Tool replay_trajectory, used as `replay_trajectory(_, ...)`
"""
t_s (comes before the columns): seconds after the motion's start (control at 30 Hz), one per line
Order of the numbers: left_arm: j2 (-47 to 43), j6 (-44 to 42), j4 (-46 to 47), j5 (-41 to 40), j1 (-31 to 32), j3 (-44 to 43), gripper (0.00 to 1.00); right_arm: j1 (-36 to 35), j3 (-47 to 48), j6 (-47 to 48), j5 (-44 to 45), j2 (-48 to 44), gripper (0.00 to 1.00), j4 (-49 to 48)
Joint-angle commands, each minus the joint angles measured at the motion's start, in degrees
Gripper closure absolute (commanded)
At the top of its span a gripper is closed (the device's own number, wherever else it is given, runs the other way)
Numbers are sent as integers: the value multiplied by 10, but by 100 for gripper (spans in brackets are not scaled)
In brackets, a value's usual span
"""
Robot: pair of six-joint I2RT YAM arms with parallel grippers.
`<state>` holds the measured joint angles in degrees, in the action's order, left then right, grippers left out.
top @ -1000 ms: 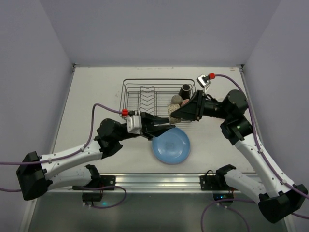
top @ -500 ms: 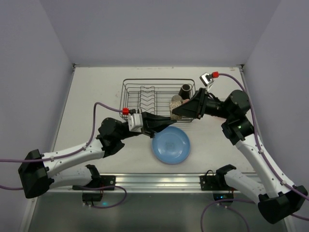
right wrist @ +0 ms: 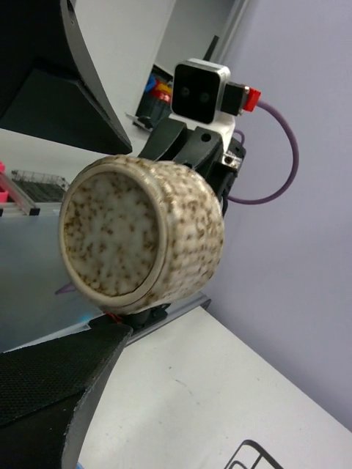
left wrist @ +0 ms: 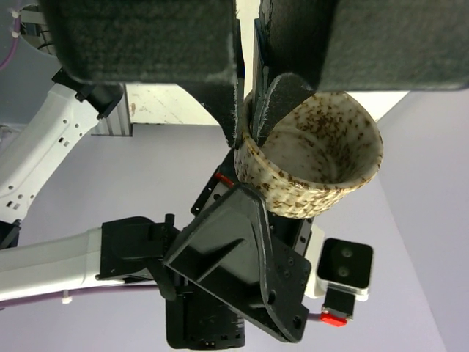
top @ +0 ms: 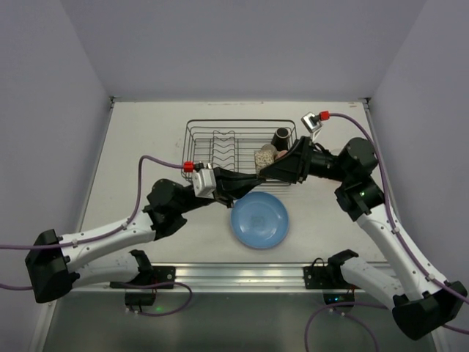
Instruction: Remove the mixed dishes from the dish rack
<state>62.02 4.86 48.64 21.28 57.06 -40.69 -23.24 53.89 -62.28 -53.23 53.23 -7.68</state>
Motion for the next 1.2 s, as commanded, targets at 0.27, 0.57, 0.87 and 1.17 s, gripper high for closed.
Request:
replay_trajectory(0.27,-82,-31,-203,-182,3,1,100,43,45,155,122,-31,1,175)
replay_trajectory(0.57,-56,182,-791,-484,3,-148,100,48,98,371,367,-140,1,431)
replay_trajectory(0.87,101,191,-978,-411,-27,-159,100,47,91,390,387,-178,1,466)
replay_trajectory(1.17,211,242,-925,-339,-49,-118,100,47,83,391,339,-207,1,449)
